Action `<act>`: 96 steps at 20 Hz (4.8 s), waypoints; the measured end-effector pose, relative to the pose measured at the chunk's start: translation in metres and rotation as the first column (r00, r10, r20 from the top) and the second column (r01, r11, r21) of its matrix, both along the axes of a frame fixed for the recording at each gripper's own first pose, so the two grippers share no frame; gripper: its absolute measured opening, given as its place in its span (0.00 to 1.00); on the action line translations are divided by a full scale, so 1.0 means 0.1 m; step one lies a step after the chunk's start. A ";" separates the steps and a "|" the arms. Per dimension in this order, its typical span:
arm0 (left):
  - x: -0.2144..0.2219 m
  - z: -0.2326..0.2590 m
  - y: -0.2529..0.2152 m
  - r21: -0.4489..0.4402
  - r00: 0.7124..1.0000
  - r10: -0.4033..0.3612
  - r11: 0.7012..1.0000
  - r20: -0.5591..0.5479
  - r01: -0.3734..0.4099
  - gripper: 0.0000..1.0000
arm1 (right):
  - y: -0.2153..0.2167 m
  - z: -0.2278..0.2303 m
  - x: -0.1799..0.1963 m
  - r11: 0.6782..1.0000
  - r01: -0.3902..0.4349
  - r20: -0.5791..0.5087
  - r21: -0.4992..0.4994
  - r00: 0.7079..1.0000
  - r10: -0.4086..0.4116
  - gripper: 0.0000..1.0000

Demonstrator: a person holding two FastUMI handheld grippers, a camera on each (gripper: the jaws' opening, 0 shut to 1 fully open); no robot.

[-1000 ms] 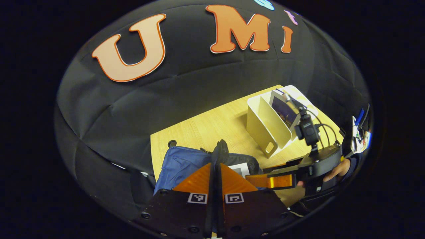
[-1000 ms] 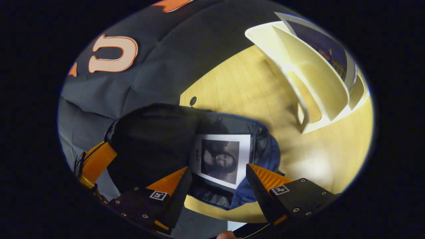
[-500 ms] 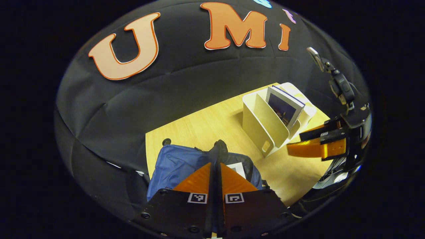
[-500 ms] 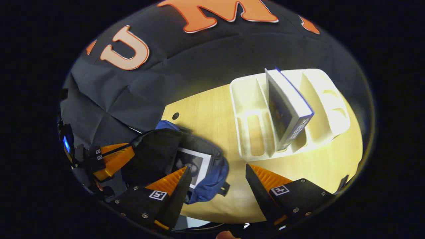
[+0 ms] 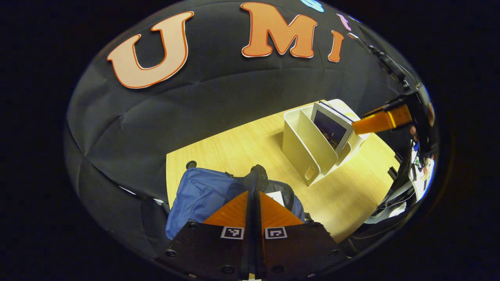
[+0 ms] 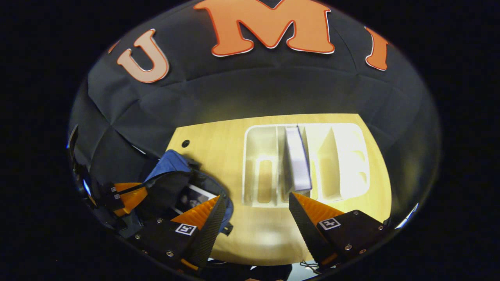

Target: Open the schoolbag, grab two books from the bookshelf and put them into the schoolbag.

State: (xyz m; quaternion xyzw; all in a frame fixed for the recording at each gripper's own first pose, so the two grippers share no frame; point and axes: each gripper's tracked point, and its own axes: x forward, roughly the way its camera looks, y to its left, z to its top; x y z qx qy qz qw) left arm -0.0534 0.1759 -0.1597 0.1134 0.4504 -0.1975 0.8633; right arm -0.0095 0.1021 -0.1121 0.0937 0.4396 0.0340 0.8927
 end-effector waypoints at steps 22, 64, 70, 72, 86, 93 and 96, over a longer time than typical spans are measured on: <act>-0.17 -0.07 0.14 -0.018 0.999 0.027 0.999 -0.018 -0.028 0.05 | -0.60 -0.68 0.60 0.993 -0.004 -0.283 -0.117 0.959 -0.030 0.26; 0.02 0.15 0.05 0.060 0.999 0.036 0.998 0.007 -0.037 0.05 | 1.09 -0.21 -0.66 0.780 -0.026 -0.073 0.626 0.993 0.093 0.23; 0.00 0.20 -0.05 0.063 1.000 -0.002 0.998 0.014 0.001 0.05 | 1.52 -0.57 -0.57 0.775 0.014 -0.102 0.631 0.993 0.066 0.23; 0.01 0.19 -0.05 0.065 1.000 -0.004 0.998 0.014 0.003 0.05 | 1.71 -0.72 -0.60 0.773 0.016 -0.133 0.634 0.987 0.089 0.24; -0.05 0.16 -0.35 0.067 0.991 -0.135 0.989 0.011 0.134 0.05 | 2.48 -1.08 -0.44 0.717 0.042 -0.153 0.696 0.984 0.090 0.29; -0.04 0.11 -0.28 0.061 0.994 -0.114 0.992 0.003 0.113 0.05 | 2.70 -1.41 -0.44 0.775 0.049 -0.204 0.630 0.973 0.104 0.35; -0.02 0.07 -0.20 0.066 0.997 -0.078 0.995 0.000 0.078 0.05 | 2.55 -1.36 -0.44 0.829 0.001 -0.167 0.560 0.980 0.111 0.50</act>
